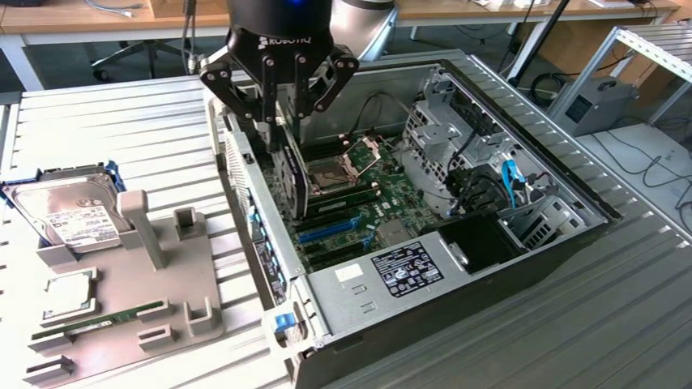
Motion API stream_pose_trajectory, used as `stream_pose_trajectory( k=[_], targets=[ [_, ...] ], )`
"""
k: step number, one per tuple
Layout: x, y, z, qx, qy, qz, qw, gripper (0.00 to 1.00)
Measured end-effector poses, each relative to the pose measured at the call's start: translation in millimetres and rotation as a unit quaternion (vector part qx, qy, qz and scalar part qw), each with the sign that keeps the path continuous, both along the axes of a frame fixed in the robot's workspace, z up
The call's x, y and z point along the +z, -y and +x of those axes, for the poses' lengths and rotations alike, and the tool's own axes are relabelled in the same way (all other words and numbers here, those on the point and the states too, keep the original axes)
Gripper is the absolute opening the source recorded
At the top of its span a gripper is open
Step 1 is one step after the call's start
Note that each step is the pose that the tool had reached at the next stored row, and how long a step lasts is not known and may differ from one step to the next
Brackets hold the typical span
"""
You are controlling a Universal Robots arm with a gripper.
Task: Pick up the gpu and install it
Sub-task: 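Pick up the gpu and move the gpu toward the slot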
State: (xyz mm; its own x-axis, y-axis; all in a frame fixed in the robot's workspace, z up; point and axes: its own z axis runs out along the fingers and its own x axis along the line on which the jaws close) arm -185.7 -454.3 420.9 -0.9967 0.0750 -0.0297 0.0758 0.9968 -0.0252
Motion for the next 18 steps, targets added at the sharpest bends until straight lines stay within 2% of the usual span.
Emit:
stream_pose_trajectory(
  k=[18],
  targets=[
    [0.0,0.0,6.0,0.000,0.0000,-0.0030,1.0000,0.26]
  ],
)
